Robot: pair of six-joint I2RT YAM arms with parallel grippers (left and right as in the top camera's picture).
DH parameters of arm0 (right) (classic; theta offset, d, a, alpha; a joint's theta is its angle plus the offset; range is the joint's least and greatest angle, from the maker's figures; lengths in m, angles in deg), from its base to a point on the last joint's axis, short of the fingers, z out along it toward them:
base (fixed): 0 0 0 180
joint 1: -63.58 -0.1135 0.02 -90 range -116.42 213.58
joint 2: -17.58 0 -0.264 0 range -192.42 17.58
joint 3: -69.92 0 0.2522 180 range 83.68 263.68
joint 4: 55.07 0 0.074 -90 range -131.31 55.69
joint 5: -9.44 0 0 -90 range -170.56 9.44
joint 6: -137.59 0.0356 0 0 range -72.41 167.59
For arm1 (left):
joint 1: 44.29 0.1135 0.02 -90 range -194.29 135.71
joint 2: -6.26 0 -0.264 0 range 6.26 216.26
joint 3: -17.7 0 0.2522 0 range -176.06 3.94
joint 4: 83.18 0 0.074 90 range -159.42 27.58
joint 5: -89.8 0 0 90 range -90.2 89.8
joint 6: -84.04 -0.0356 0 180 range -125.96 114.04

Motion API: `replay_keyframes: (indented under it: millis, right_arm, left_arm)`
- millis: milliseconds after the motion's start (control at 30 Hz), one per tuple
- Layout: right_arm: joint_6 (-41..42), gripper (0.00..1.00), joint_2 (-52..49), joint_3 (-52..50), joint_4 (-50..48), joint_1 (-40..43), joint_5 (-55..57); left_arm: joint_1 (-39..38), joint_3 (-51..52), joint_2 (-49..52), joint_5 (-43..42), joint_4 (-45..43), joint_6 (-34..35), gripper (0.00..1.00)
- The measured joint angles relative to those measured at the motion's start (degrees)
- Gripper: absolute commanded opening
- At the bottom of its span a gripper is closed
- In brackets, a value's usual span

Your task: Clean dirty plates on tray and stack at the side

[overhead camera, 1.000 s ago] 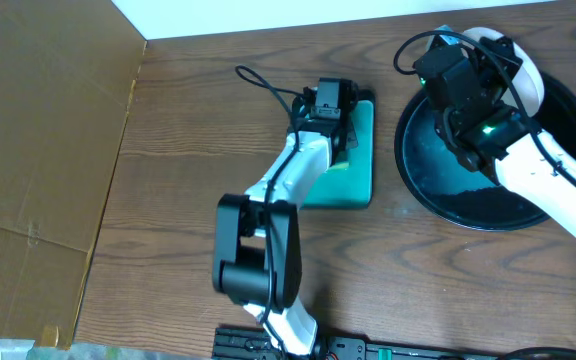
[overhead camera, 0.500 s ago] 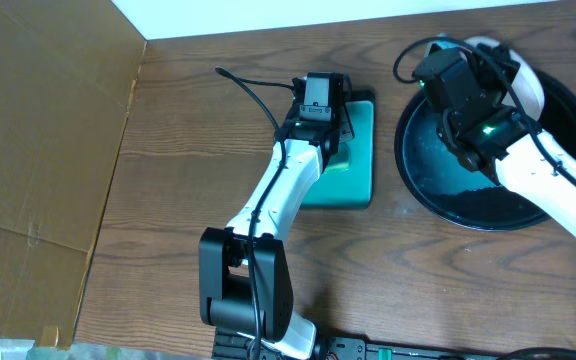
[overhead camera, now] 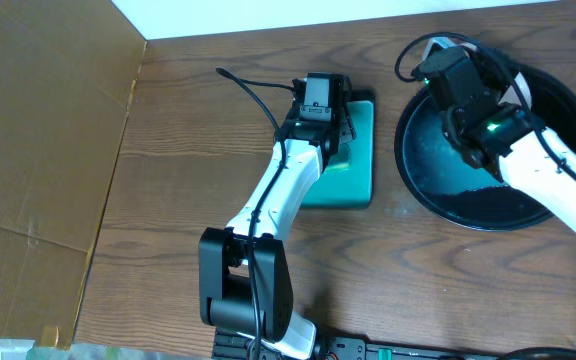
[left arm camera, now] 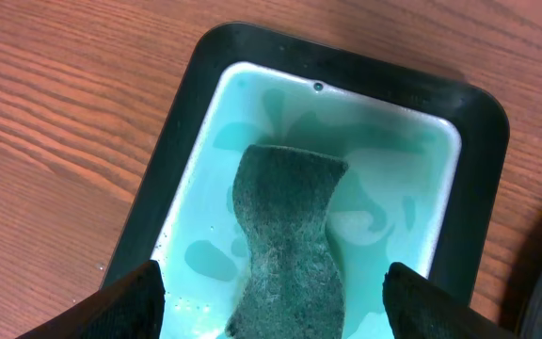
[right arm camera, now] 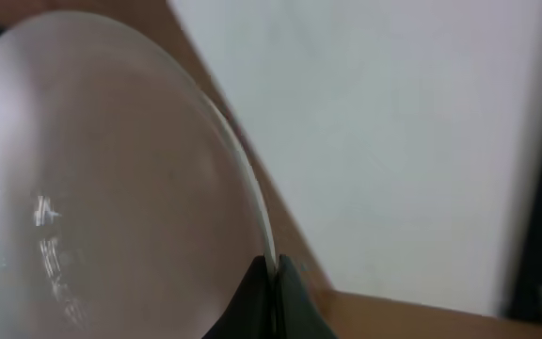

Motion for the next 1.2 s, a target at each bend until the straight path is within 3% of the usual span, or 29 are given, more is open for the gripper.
replay_keyframes:
  millis: [233, 433, 567, 833, 1133, 1200]
  right_arm:
    - [17.11, 0.01, 0.0, 0.0, 4.2, 9.4, -15.23]
    - [32.89, 0.01, 0.0, 0.0, 7.74, 27.54, -42.32]
    - [43.15, 0.02, -0.02, 0.02, 9.09, 39.17, -54.53]
    - [56.96, 0.02, -1.31, -0.7, 9.29, 56.89, -62.07]
    - [60.43, 0.02, -10.03, -1.42, 8.66, 64.43, -61.13]
    - [60.35, 0.1, -11.67, -1.73, 8.66, 64.43, -61.16]
  left_arm:
    - [0.0, 0.0, 0.0, 0.0, 0.13, 0.0, 0.76]
    - [0.0, 0.0, 0.0, 0.0, 0.13, 0.0, 0.76]
    - [0.0, 0.0, 0.0, 0.0, 0.13, 0.0, 0.76]
    - [0.0, 0.0, 0.0, 0.0, 0.15, 0.0, 0.76]
    - [0.0, 0.0, 0.0, 0.0, 0.13, 0.0, 0.76]
    - [0.0, 0.0, 0.0, 0.0, 0.13, 0.0, 0.76]
